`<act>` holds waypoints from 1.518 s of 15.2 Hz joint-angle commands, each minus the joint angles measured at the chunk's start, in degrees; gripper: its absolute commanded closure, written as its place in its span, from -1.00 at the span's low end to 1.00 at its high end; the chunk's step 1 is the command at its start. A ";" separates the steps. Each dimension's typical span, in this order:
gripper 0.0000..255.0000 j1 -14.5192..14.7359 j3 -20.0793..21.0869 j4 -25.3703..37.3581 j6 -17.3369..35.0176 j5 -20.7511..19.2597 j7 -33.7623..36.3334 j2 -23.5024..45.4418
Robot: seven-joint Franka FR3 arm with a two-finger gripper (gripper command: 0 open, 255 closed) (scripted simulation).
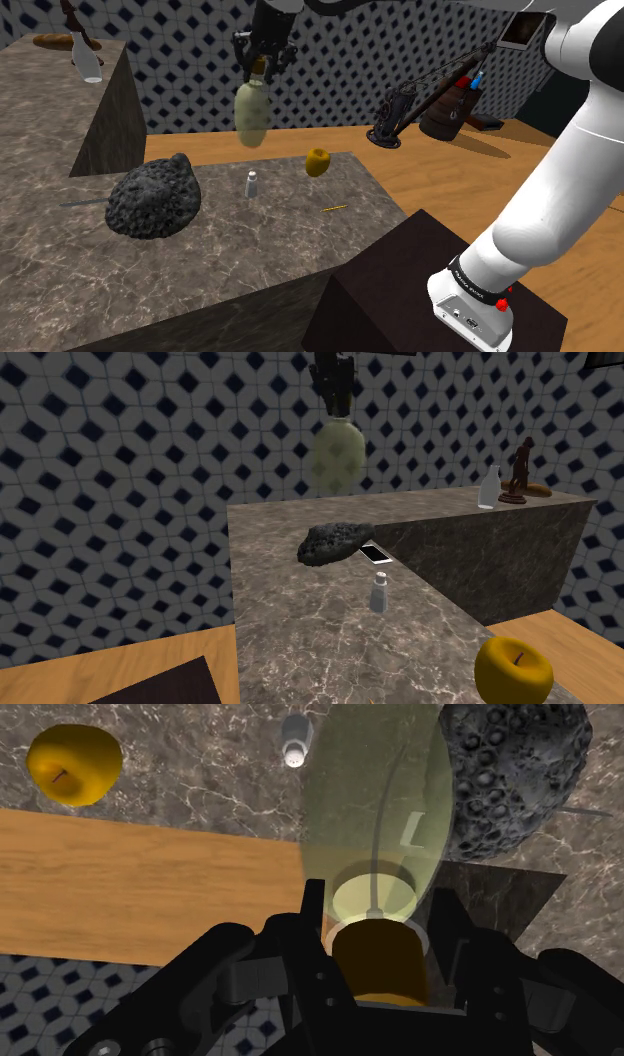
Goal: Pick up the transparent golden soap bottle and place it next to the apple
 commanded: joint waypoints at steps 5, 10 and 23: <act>1.00 -5.08 -3.11 -1.34 1.83 3.59 -9.02 -1.02; 1.00 -8.52 -5.53 0.59 1.96 5.09 -15.59 0.60; 1.00 -13.48 -8.97 3.72 4.32 6.00 -24.75 6.09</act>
